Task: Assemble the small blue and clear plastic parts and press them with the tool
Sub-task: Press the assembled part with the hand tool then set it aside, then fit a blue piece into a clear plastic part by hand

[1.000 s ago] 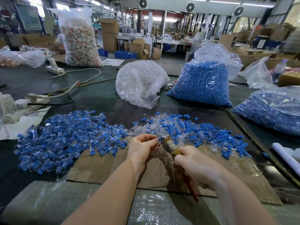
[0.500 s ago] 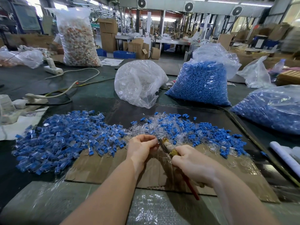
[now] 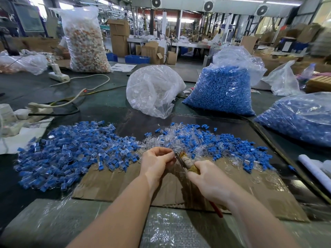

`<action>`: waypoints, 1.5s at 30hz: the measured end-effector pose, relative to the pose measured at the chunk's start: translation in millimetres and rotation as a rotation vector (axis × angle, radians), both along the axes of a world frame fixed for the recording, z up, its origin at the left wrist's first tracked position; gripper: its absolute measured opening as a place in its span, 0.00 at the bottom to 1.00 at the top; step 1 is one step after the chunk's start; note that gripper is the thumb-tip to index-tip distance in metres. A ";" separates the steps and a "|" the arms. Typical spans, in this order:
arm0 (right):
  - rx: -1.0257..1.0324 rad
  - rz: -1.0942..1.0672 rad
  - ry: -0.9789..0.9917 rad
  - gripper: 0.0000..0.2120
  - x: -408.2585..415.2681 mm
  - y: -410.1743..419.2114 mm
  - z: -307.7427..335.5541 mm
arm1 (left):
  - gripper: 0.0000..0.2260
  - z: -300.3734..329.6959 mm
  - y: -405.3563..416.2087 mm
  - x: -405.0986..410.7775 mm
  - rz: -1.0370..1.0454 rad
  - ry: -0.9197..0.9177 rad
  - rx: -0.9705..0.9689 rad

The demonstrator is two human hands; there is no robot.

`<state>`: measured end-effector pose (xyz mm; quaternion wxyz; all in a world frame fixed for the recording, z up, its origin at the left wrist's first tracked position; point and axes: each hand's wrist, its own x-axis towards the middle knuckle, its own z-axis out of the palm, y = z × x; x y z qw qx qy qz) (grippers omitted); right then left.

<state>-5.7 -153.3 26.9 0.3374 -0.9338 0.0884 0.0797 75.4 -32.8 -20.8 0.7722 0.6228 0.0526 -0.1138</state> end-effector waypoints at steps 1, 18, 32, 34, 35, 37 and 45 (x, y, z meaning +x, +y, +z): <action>0.066 -0.002 -0.015 0.10 -1.2 -0.8 0.0 | 0.04 0.2 -0.1 -0.1 0.005 0.002 -0.005; -0.424 -0.371 -0.223 0.20 -24.1 -50.6 -27.5 | 0.08 13.8 49.9 21.2 0.306 -0.701 0.967; -0.604 -0.413 -0.197 0.27 -26.9 -52.8 -46.8 | 0.09 12.5 20.4 -6.7 -0.391 -0.869 0.909; -0.615 -0.412 -0.192 0.28 -27.2 -52.7 -47.6 | 0.10 12.4 11.8 -11.4 -0.568 -0.866 0.889; -0.620 -0.412 -0.189 0.28 -27.0 -52.9 -48.1 | 0.10 11.7 9.0 -12.1 -0.614 -0.870 0.899; -0.638 -0.406 -0.182 0.28 -26.7 -53.5 -48.4 | 0.07 11.6 7.1 -12.6 -0.653 -0.890 0.948; -0.470 -0.448 -0.267 0.23 -17.3 -73.5 -38.5 | 0.05 5.9 4.1 -9.4 -0.390 -0.767 0.853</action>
